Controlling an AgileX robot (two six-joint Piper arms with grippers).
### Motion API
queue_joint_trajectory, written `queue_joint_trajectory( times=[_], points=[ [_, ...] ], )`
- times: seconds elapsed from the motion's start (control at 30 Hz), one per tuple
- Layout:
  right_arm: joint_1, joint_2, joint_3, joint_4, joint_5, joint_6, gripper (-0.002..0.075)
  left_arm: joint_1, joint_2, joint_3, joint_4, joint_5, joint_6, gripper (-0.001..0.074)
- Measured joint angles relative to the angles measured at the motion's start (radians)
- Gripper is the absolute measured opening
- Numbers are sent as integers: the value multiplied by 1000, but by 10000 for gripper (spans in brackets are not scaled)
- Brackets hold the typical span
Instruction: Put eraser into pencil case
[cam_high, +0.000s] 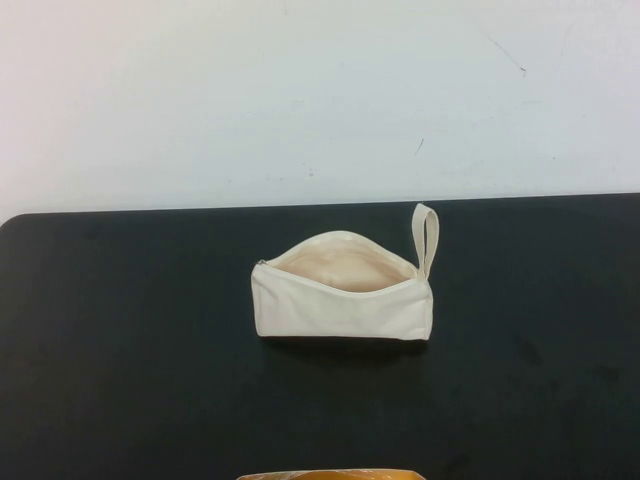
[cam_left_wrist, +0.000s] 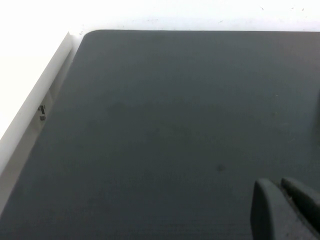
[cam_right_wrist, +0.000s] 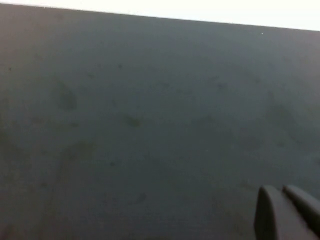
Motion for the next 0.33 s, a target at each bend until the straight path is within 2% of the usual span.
queue_joint_trajectory(
  times=[0.33],
  points=[
    [0, 0, 0, -4, 2, 0, -1, 0, 0, 0, 0, 0, 0, -1]
  ],
)
